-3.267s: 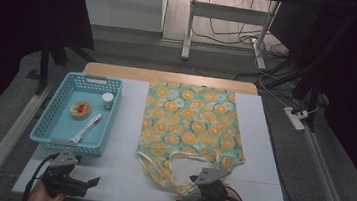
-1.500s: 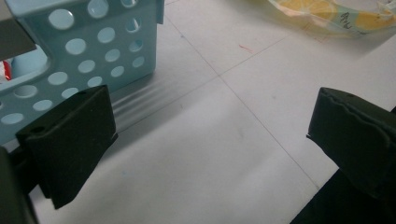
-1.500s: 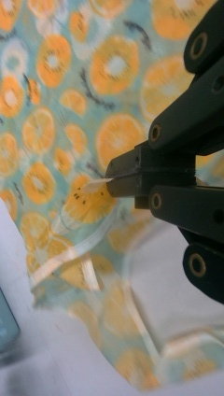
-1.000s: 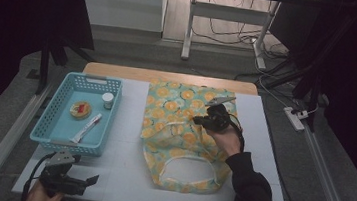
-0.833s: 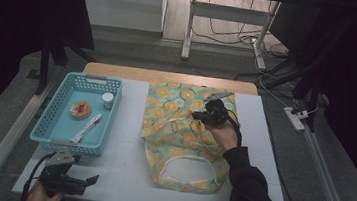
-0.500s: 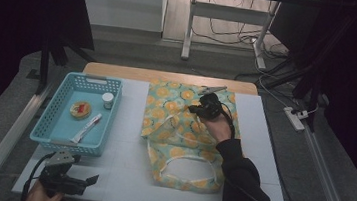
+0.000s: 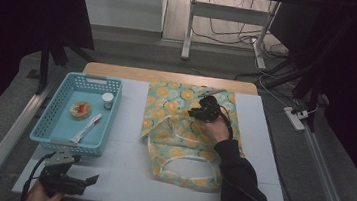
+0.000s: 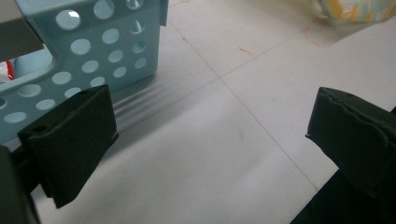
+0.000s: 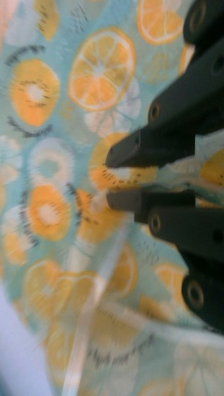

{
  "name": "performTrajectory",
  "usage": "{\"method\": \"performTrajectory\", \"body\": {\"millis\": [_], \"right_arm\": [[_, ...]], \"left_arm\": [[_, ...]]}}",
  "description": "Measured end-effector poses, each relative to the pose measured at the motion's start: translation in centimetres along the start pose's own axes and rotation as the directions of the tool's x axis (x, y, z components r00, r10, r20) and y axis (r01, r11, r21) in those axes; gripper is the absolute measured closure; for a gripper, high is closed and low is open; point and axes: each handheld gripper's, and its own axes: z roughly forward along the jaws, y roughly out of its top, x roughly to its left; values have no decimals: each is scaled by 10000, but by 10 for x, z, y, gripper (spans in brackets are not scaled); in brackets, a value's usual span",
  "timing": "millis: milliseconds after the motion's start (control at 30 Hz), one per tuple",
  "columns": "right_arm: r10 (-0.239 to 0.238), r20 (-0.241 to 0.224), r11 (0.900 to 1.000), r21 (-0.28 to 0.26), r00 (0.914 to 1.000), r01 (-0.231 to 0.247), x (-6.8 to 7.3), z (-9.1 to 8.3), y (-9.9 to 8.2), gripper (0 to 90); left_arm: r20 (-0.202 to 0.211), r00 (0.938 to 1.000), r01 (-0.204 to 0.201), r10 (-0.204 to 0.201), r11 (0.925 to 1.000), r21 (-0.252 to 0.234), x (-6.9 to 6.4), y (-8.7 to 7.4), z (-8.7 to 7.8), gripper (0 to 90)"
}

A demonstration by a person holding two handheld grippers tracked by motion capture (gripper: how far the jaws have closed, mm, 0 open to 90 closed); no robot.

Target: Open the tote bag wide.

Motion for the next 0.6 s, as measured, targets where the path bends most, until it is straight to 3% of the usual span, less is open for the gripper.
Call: {"method": "performTrajectory", "body": {"millis": [233,467,600], "right_arm": [[-48,-599,9978,-660,9982,9,14,-36,3,451],[-905,-1038,9956,-356,9905,873,44,-47,-9,262],[-1151,-1387,9933,-62,9836,1154,59,-47,-17,177]], "left_arm": [[-34,10000,-52,52,10000,37,-1,0,0,17],[-52,10000,-54,55,10000,54,-1,0,0,17],[-68,9999,-80,80,10000,41,-1,0,0,17]]}}
